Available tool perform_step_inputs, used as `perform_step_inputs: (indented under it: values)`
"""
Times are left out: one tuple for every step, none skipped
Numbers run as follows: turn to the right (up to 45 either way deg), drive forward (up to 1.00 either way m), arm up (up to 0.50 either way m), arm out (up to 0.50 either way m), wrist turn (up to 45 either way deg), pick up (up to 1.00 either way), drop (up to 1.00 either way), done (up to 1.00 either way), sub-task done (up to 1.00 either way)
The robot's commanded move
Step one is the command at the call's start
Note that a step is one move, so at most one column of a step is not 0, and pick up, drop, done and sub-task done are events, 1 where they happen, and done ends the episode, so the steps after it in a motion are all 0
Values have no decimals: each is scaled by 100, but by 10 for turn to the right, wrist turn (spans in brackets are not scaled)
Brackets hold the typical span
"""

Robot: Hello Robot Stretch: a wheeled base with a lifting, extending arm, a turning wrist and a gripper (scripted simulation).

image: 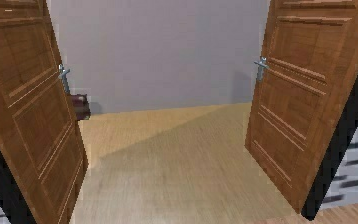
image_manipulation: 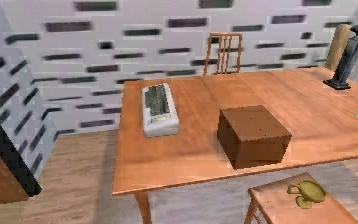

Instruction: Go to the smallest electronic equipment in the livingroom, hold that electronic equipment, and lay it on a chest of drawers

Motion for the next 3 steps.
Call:
perform_step_inputs:
  values:
    - [0,0,38,0,0,0,0,0,0]
    - [0,0,0,48,0,0,0,0,0]
    - [0,0,0,0,450,0,0,0,0]
